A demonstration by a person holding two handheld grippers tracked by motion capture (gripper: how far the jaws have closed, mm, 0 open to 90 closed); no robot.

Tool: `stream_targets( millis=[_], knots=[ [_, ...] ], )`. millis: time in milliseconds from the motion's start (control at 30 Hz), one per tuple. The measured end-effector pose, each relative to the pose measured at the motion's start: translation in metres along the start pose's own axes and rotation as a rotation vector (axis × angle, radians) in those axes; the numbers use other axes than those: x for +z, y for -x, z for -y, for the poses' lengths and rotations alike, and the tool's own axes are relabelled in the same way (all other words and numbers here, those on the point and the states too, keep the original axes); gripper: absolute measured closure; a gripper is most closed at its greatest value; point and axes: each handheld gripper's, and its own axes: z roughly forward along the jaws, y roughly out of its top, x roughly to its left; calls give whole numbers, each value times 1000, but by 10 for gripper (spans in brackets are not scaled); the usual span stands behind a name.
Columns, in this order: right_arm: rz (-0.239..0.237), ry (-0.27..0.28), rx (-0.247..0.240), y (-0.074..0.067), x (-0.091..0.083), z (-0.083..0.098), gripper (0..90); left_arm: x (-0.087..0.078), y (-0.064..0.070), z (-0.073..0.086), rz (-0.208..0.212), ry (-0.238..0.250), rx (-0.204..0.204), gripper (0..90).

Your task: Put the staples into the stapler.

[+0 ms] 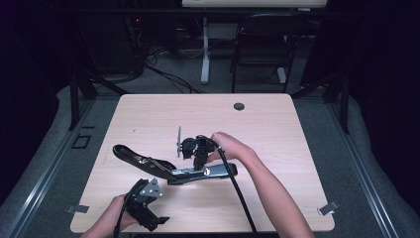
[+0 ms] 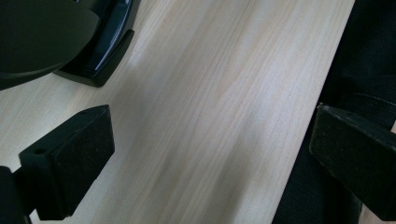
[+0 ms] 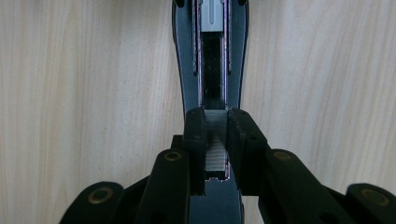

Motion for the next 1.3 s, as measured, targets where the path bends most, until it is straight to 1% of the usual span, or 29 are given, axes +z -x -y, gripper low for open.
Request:
stream_targets(
  millis=[67,333,633,700,800,933,1033,1100,1133,1200,1300],
  knots=[
    [0,-12,-3,0,1,0,779,0,0,0,-1,0,1,0],
    [-4,-12,-19,1,3,0,779,0,0,0,-2,-5,3,0],
    [-9,-27,-16,2,4,0,774,0,0,0,-4,-3,2,0],
    [-13,-18,-6,1,4,0,764,0,0,0,-4,-3,2,0],
    [-6,-32,-15,2,4,1,757,0,1,0,-4,-3,1,0],
    [-3,-22,-6,2,4,2,738,0,1,0,-5,-2,1,0],
    [9,5,5,2,2,3,713,0,0,0,-5,1,-1,0],
    [3,25,9,2,1,4,688,0,0,0,-4,1,-1,0],
    [10,32,11,2,0,4,682,0,0,0,-3,3,-1,0],
    [5,70,26,1,-2,5,684,-1,0,0,-5,3,1,0],
    [12,126,49,0,-7,7,684,-1,0,0,-5,7,-1,0]
  ],
)
